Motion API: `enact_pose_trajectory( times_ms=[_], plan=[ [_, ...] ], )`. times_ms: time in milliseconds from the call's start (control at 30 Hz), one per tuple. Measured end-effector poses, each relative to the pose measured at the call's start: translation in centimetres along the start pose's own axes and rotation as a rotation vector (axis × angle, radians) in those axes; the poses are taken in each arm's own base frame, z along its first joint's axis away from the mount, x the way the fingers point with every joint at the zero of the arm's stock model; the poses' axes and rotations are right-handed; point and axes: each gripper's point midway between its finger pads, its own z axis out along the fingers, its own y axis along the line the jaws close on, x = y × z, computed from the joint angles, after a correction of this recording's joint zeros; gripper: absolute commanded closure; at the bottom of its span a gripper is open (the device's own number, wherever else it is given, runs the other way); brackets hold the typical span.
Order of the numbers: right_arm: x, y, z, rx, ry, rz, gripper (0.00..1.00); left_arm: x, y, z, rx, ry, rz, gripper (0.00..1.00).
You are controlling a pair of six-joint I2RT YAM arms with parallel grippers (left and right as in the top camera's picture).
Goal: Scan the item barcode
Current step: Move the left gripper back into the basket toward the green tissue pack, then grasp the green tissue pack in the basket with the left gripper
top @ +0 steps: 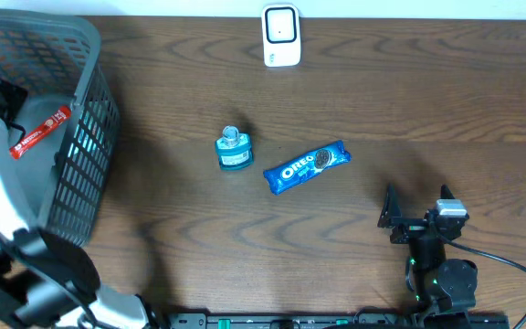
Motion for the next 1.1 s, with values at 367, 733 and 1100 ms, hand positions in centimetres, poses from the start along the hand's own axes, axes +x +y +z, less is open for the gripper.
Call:
enact_pose_trajectory(
  times_ms=[367, 733, 1100],
  plan=[
    [0.0, 0.0, 0.0, 0.0, 0.0, 0.0, 0.01, 5.6, -3.0, 6.3, 0.054, 0.255, -0.04, 0.03],
    [0.0, 0.0, 0.0, 0.0, 0.0, 0.0, 0.01, 10.8, -5.8, 10.0, 0.255, 0.445, 0.393, 0.01],
    [0.0, 0.0, 0.0, 0.0, 0.0, 0.0, 0.01, 11.2, -7.6, 9.5, 0.396, 0.389, 0.704, 0.02]
  ],
)
